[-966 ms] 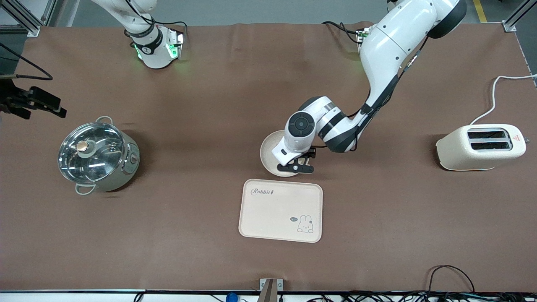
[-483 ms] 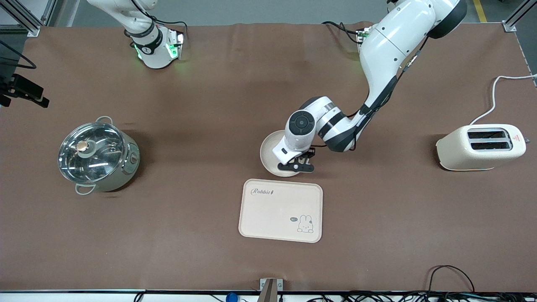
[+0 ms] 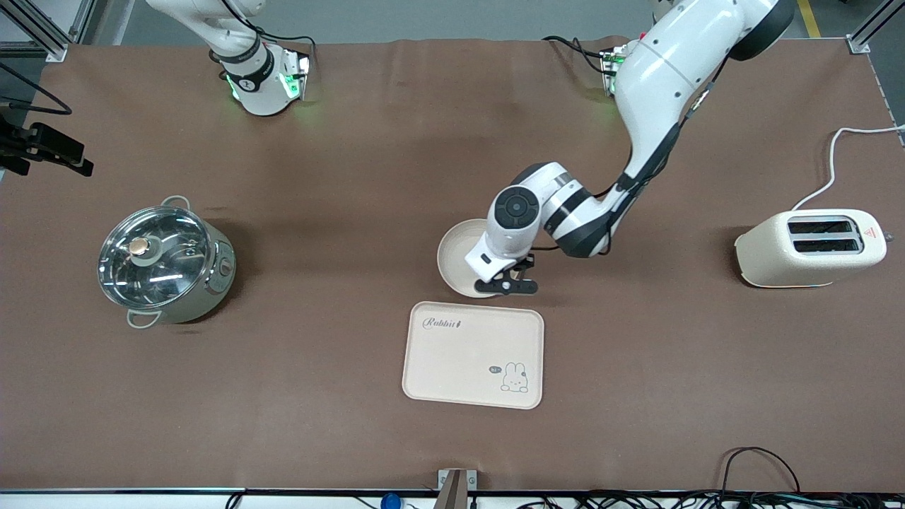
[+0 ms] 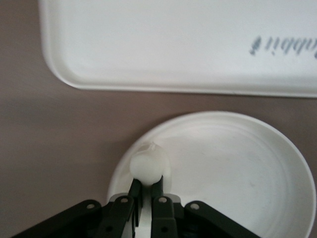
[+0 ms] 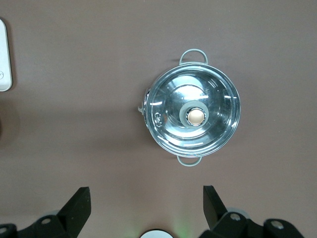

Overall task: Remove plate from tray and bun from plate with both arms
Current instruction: 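Carry the bun toward the toaster and lower it onto the table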

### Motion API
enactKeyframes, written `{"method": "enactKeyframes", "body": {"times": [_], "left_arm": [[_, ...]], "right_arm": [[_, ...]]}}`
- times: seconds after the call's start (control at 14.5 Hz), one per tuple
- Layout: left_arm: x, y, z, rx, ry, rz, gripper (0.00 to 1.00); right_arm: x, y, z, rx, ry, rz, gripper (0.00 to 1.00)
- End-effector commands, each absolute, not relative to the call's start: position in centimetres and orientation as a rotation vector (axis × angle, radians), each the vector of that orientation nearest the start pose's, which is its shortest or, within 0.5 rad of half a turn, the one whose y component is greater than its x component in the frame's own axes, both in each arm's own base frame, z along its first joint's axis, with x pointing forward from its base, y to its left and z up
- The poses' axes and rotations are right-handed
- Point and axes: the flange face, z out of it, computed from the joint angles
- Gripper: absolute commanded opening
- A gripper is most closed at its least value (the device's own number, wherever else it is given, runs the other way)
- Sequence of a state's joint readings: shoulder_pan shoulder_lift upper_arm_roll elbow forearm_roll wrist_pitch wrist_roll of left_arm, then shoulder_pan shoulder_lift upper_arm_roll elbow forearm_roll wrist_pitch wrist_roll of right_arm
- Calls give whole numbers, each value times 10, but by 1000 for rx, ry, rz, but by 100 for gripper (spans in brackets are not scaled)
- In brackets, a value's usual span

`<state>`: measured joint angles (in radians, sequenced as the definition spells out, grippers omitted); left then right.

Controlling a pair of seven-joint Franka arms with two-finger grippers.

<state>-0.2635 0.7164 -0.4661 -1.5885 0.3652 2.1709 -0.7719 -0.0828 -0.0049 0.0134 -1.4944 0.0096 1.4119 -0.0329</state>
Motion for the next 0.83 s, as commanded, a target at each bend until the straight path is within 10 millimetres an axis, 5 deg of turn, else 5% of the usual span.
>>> {"method": "enactKeyframes", "body": {"times": [0.0,0.21,0.48,0.62,0.69,0.76], "left_arm": [[594,-347,297,-3101,246,115,0],[623,-253,274,-3125,366,198,1],[632,-170,219,-3175,489,192,5],[637,-146,203,-3187,511,217,33],[639,-143,206,-3184,510,207,72],[640,-143,212,-3181,507,197,100]], "right_arm": [[532,-36,651,-3146,60,114,100],[532,-36,650,-3142,61,114,100],[533,-36,650,-3136,63,106,100],[532,-37,647,-3131,62,134,100],[531,-36,645,-3130,57,144,100],[531,-35,644,-3129,57,158,100]]}}
